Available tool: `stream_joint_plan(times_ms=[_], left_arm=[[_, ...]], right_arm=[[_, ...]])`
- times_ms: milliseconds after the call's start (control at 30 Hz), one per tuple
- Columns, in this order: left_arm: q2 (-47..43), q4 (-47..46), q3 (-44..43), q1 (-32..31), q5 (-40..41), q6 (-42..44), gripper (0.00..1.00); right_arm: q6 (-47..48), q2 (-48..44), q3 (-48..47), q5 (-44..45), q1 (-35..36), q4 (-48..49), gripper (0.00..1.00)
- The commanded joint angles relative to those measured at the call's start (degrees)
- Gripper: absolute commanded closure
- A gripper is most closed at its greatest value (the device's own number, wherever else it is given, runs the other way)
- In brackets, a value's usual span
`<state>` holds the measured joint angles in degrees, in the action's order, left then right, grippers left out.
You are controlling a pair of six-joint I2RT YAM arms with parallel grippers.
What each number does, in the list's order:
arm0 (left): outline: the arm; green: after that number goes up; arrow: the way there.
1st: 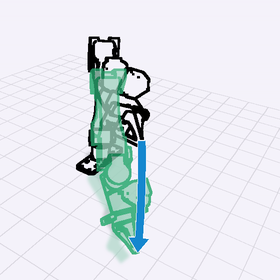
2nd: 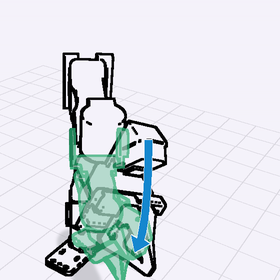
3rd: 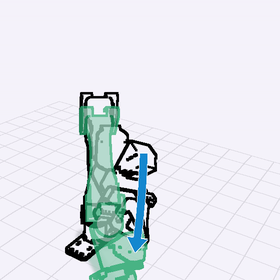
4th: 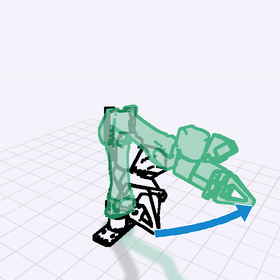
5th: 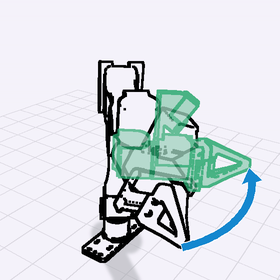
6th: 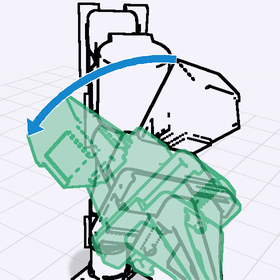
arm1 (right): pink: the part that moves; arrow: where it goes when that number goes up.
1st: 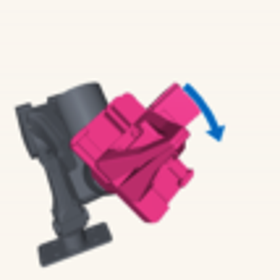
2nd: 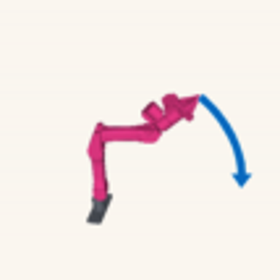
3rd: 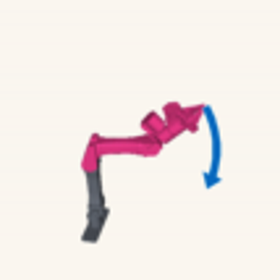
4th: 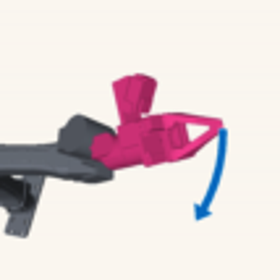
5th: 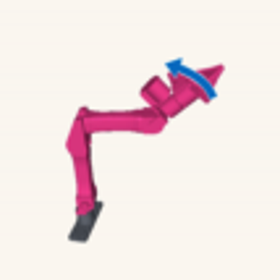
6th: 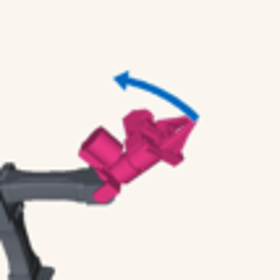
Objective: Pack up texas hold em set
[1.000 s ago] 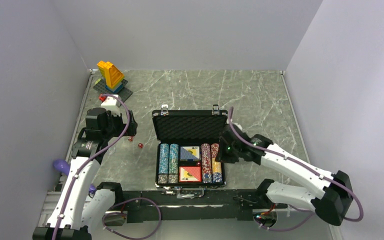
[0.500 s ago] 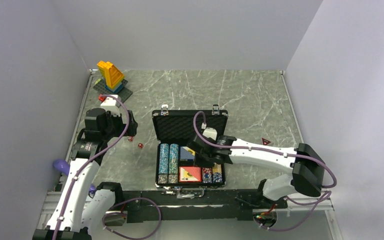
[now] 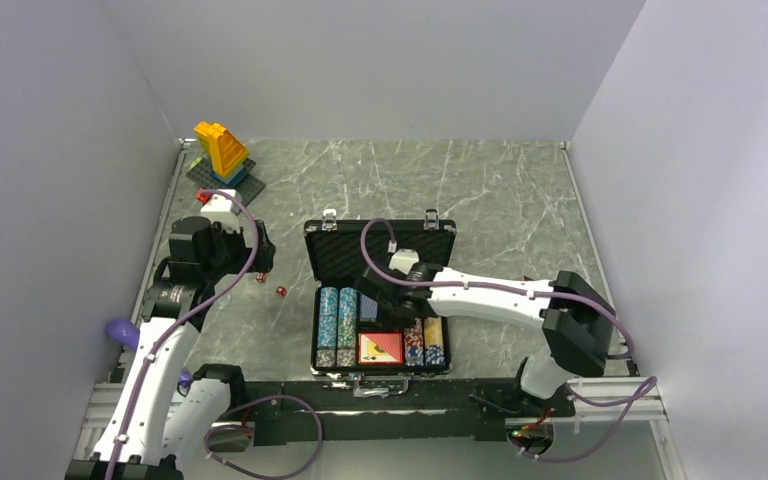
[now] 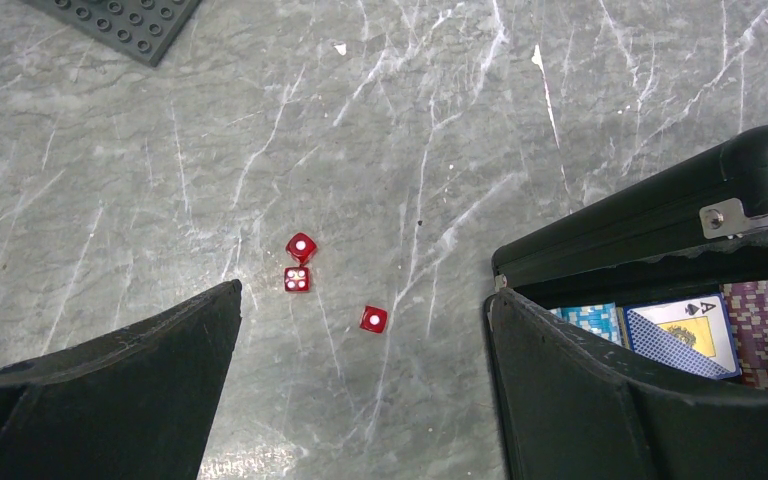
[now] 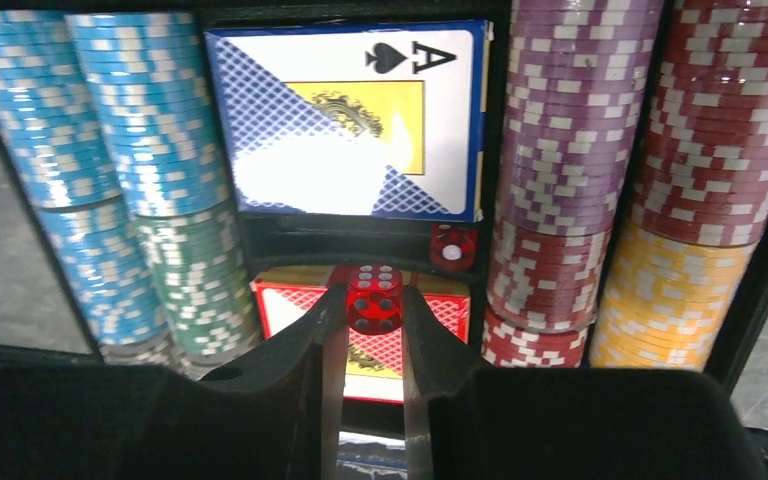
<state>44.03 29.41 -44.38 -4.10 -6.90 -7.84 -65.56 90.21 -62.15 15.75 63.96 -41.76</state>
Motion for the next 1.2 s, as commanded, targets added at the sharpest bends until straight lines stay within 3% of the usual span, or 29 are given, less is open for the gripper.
stream_joint_plan(times_ms=[0, 1167], left_arm=[[-0.55, -2.09, -0.95, -0.12, -1.19, -0.24, 0.01], [-0.35, -2.07, -0.96, -0.12, -0.8, -0.2, 0.01]], right_arm=[[1.09, 1.74, -2.66, 2.47, 0.56, -3.33, 1.0], [4.3, 6.64, -2.29, 2.29, 0.95, -1.18, 0.99]])
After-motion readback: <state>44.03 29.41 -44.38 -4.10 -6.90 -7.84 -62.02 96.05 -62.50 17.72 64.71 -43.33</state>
